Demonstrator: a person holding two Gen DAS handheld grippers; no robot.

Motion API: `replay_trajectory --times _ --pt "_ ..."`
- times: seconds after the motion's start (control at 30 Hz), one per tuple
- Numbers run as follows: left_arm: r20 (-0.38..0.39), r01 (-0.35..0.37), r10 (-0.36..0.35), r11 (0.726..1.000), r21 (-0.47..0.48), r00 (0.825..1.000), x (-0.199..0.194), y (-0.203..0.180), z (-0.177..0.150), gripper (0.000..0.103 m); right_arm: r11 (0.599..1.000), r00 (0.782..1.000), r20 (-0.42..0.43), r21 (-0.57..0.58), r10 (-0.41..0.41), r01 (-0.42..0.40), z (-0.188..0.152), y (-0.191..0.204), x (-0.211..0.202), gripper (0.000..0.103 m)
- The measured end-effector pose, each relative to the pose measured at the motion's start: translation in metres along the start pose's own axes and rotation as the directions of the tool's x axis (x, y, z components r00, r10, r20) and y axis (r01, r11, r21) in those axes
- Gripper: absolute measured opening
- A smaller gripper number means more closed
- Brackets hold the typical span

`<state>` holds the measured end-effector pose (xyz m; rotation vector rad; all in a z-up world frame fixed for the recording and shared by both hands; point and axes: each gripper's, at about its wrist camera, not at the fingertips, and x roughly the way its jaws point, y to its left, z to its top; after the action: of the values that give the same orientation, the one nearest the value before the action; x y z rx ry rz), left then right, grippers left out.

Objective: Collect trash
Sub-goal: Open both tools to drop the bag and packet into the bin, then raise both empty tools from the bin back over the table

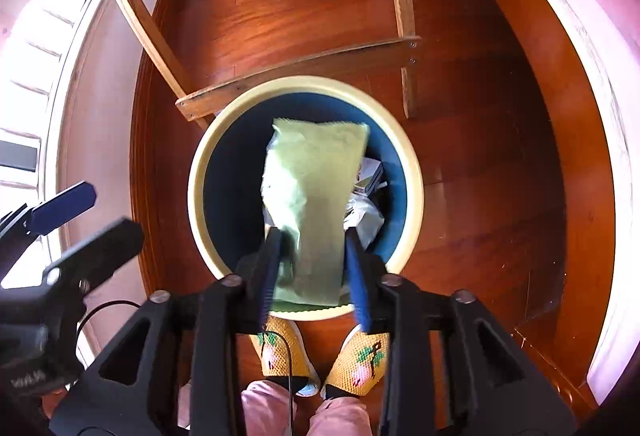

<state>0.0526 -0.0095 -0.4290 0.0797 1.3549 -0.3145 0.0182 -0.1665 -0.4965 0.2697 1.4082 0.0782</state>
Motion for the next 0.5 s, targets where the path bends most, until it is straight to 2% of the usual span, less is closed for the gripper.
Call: replay_trajectory --times 0.07,0.23,0.5 --pt "0.003 -0.011 0.011 1.000 -0.002 1.000 0.000 0.002 0.002 0.085 1.000 1.000 0.010 0.009 0.006 -0.006 0.004 -0.001 -0.001 0.040" --pt "0.019 -0.016 0.016 1.000 -0.008 1.000 -0.009 0.007 0.006 0.085 1.000 1.000 0.022 0.010 0.008 -0.008 0.010 0.003 -0.016 0.052" --pt "0.055 -0.043 0.045 0.998 -0.037 0.997 -0.055 0.006 0.007 0.085 1.000 0.999 0.041 0.015 0.024 -0.024 0.017 0.009 -0.057 0.060"
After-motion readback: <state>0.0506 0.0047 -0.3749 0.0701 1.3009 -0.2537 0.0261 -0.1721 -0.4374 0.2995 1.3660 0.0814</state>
